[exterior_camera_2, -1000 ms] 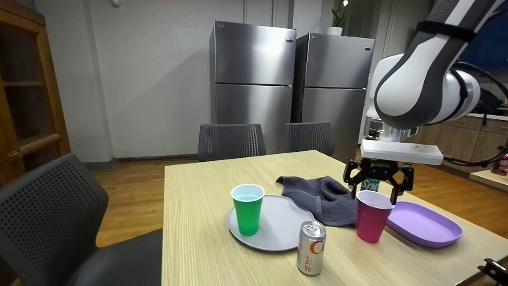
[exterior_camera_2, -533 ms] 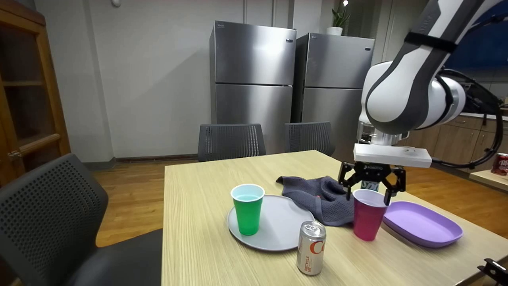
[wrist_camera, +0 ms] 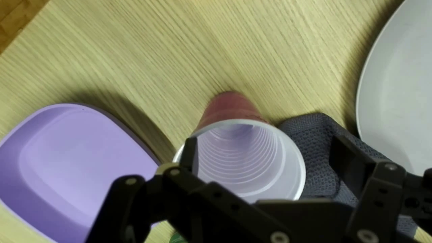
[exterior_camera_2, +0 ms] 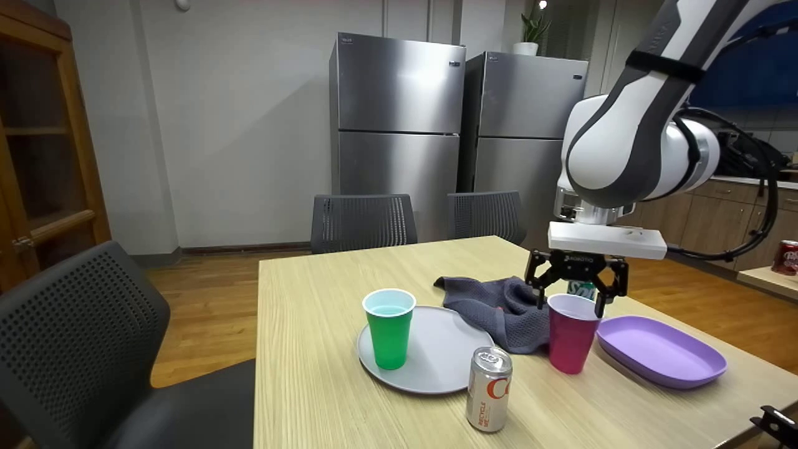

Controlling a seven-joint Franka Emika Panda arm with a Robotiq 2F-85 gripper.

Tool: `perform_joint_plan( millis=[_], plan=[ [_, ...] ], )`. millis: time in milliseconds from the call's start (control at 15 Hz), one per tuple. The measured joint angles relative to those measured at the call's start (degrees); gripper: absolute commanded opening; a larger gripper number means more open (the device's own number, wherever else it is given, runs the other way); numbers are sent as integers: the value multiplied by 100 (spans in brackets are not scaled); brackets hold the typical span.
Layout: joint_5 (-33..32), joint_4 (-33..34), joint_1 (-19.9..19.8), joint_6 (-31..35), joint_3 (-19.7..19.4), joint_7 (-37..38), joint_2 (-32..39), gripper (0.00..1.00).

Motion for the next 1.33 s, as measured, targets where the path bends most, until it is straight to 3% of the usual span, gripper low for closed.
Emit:
perform_joint_plan(
  millis=[933, 1000, 1067, 1333],
  plan=[
    [44, 368, 89, 0, -2, 0, 370, 100],
    [44, 389, 100, 0, -4, 0, 404, 75],
    [44, 406, 109, 0, -7, 0, 435, 74],
    [44, 433, 178, 14, -56, 0, 506, 42]
  ],
)
